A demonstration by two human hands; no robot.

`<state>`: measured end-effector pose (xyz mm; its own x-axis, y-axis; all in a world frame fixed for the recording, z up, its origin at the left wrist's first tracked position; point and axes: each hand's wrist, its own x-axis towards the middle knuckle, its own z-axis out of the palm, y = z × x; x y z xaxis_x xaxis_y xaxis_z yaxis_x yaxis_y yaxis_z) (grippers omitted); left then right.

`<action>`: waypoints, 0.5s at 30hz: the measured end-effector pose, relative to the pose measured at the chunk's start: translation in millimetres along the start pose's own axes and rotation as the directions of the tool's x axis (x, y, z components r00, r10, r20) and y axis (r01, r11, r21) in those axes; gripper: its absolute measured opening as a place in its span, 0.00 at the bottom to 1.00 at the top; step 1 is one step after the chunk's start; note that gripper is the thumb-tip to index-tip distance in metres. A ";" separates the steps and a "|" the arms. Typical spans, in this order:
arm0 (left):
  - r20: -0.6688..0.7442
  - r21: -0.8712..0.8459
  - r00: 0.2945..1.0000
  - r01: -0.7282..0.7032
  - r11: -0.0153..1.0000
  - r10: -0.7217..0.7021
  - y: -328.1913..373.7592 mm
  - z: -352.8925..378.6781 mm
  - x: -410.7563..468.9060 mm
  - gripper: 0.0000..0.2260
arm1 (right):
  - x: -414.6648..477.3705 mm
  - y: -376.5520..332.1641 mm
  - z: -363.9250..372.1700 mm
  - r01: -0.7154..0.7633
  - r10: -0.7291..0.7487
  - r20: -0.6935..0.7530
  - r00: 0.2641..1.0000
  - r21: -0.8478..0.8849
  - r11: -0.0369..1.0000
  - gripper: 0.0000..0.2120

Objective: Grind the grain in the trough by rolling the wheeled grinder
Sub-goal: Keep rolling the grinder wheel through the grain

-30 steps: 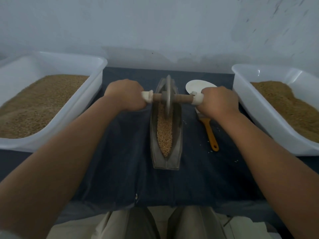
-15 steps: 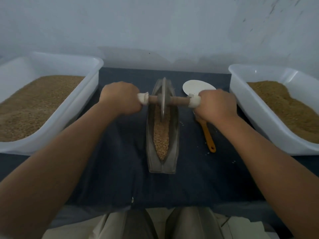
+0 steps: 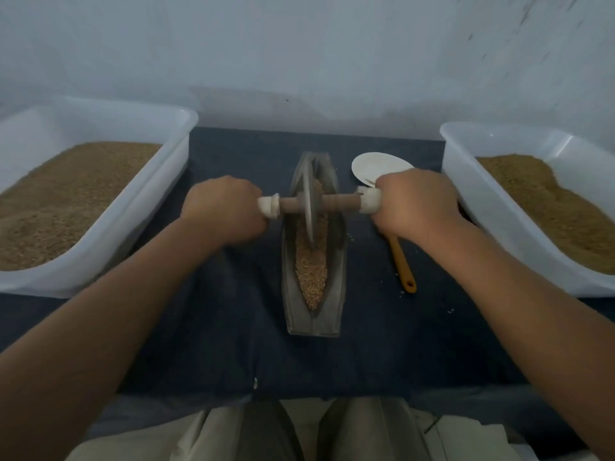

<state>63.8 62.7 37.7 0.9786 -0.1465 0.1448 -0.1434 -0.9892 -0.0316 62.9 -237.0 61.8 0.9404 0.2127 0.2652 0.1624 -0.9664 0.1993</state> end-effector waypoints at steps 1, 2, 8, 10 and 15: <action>0.011 -0.008 1.000 0.009 1.000 -0.009 3.0 -5.6 8.0 0.10 | 12.6 0.0 -0.9 -0.018 0.018 0.031 0.999 -0.002 1.000 0.12; 0.009 -0.007 1.000 0.012 1.000 -0.012 5.7 -11.4 14.5 0.09 | 19.7 1.1 -0.6 -0.029 0.030 0.059 0.998 -0.008 1.000 0.12; -0.077 0.195 0.989 -0.113 0.974 0.130 5.4 -12.5 -21.4 0.10 | -40.1 1.0 15.1 0.032 -0.030 -0.099 0.995 0.025 0.999 0.18; -0.115 0.225 0.981 -0.128 0.966 0.157 1.1 -8.6 -27.9 0.12 | -51.7 -0.1 16.7 0.049 -0.045 -0.143 0.989 0.020 0.999 0.19; -0.055 0.075 0.997 -0.048 0.996 0.053 3.1 -6.5 18.7 0.10 | 5.9 -8.9 13.5 -0.010 0.009 -0.043 0.999 -0.007 1.000 0.14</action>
<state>80.6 56.9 46.7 0.9600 -0.1986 0.1976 -0.1791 -0.9774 -0.1123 71.1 -229.1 48.8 0.9281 0.2097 0.3077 0.1510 -0.9673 0.2037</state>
